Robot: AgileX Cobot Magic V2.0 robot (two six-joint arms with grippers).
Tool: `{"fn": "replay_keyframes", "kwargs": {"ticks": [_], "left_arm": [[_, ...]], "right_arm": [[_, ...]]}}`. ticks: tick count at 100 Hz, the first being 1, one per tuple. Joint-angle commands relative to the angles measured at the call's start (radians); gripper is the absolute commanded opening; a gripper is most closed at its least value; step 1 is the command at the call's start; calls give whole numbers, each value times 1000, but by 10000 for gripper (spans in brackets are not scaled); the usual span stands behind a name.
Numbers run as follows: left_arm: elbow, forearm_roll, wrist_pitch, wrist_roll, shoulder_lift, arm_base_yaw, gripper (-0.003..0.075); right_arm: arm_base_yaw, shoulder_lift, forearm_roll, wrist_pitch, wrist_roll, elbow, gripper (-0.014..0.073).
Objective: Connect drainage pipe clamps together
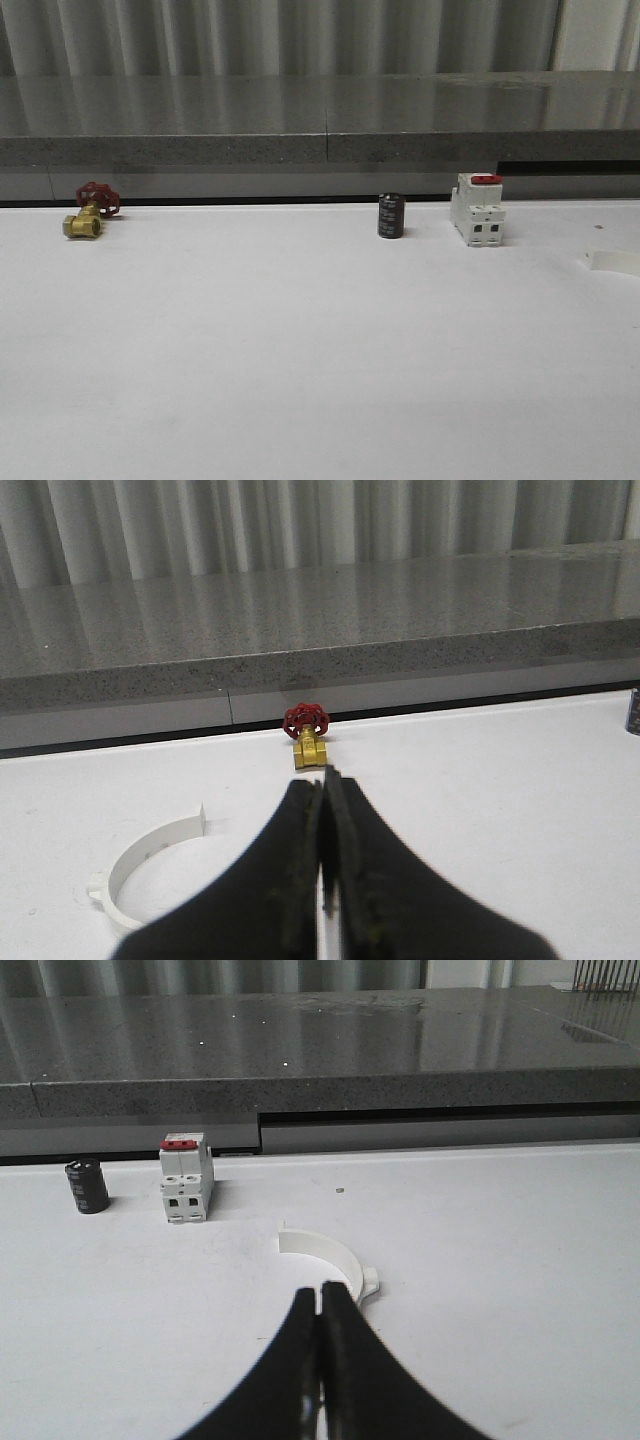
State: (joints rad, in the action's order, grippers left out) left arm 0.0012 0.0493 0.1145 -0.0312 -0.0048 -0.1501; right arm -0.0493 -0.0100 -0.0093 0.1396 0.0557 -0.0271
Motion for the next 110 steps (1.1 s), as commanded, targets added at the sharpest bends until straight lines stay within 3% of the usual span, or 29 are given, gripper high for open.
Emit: {"fn": "replay_keyframes", "kwargs": {"ticks": [1,35,51,68,92,110], "left_arm": [[44,-9,-87,3,-22,-7,-21],[27,-29,-131,3,-22,-7,-21],[-103,-135,-37,3,40,-7,-21],[-368,-139,190,23,251,-7,-21],[-808,-138,730,23,645,-7,-21],[-930,-138,795,23,836,-7,-21]], "right_arm": [[-7,-18,-6,-77,-2,16,-67],[-7,-18,-6,-77,-2,16,-67],[-7,-18,-6,-77,-2,16,-67],[-7,-18,-6,-77,-2,16,-67],[-7,-18,-6,-77,-2,16,-67],[-7,-18,-6,-77,-2,16,-67]]}}
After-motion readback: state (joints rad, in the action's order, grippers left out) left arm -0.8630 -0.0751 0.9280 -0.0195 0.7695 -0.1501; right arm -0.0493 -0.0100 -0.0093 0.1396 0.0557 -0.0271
